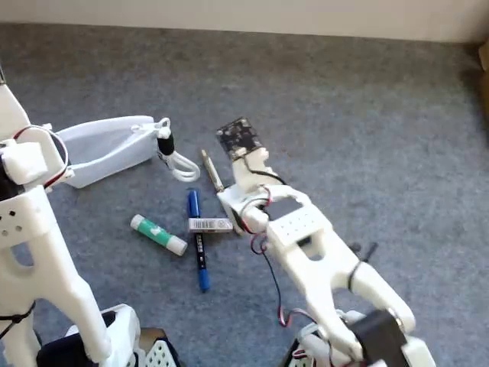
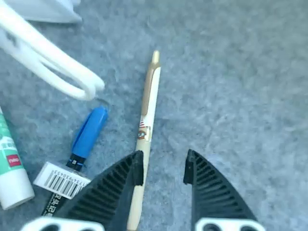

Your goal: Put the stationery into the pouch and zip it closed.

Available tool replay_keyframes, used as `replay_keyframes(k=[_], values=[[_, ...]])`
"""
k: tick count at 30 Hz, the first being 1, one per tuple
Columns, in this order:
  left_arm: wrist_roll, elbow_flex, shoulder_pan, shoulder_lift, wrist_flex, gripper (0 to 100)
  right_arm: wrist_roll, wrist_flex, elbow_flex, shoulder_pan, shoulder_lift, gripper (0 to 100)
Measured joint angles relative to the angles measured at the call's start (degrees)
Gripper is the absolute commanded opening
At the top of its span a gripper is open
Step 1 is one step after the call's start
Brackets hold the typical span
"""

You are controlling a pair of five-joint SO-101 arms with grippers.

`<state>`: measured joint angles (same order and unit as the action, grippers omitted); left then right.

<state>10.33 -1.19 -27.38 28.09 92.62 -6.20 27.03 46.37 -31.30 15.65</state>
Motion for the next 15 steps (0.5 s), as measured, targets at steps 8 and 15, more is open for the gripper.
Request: replay_keyframes(k=[8,15], values=[[0.0,0.1,0.0,0.0,0.0,1,0.0,0.0,-8.6,-1.4,-13.8,13.8],[0.0,1.1,-0.1,0.0,0.0,1,0.1,0.0,-12.0,-1.7,-21.7,12.8]])
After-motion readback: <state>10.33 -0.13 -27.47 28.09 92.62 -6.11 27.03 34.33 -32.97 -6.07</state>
